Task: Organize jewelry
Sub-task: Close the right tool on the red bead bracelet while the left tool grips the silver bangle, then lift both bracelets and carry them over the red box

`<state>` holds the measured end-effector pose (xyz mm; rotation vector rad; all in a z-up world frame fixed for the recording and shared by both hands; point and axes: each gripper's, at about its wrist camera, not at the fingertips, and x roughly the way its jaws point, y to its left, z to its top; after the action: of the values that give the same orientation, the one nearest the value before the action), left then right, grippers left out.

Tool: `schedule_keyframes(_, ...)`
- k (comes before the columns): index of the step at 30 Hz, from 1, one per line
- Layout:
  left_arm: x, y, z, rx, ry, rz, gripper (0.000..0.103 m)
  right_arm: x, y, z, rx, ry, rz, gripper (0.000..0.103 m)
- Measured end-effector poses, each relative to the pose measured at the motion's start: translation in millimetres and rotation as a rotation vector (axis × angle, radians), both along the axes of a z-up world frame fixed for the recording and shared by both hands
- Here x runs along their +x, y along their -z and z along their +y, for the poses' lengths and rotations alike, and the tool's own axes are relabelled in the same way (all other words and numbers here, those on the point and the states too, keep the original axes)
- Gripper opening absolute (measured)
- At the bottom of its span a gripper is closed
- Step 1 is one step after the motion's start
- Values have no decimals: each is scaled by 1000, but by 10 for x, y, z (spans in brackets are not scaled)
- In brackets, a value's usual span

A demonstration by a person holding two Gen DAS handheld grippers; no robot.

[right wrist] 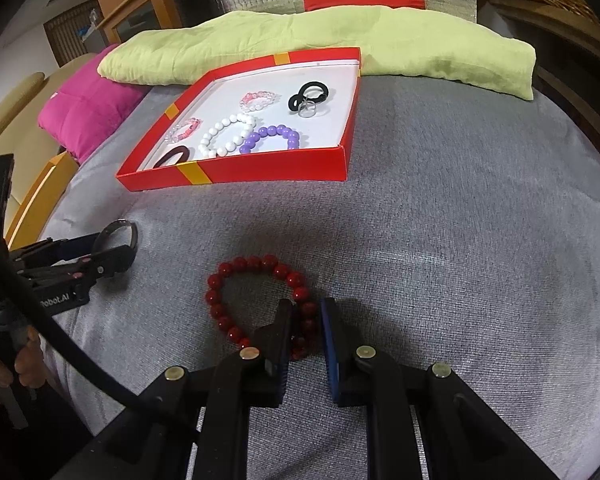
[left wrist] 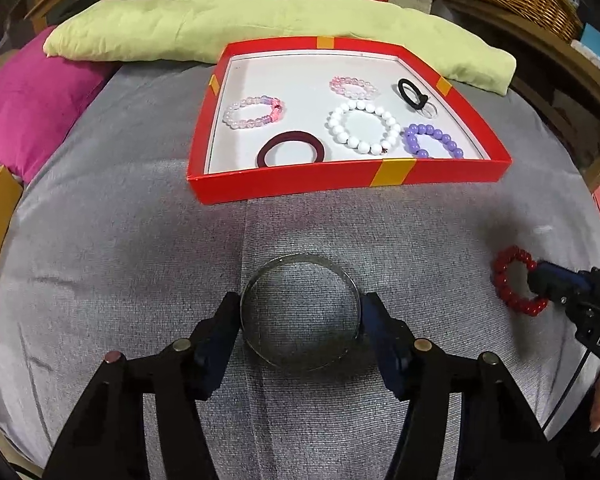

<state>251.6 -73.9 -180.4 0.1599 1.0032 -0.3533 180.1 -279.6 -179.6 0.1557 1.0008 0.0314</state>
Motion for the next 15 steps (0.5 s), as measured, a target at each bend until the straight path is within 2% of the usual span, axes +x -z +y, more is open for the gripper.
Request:
schedule_keyframes(2, 9, -1, 13, -7, -1, 1, 64, 1, 0, 1, 2, 2, 1, 18)
schedule_keyframes(4, 14, 6, 5, -17, 9, 3, 72, -4, -2, 5, 3, 3, 1, 18)
schedule_keyframes(6, -2, 24, -44, 3, 28, -4, 76, -5, -3, 8, 1, -1, -1, 18)
schedule_keyframes(8, -24, 36, -91, 33, 36, -18, 77, -12, -7, 21, -7, -10, -6, 18)
schedule_keyframes(11, -17, 25, -72, 14, 22, -12, 77, -22, -12, 57, -28, -30, -12, 16)
schedule_keyframes(12, -14, 17, -61, 6, 15, -10, 76, -27, -13, 71, -32, -37, -15, 16)
schedule_keyframes(15, -9, -16, -4, 5, -23, -24, 63, -48, -28, 90, -36, -53, -24, 11)
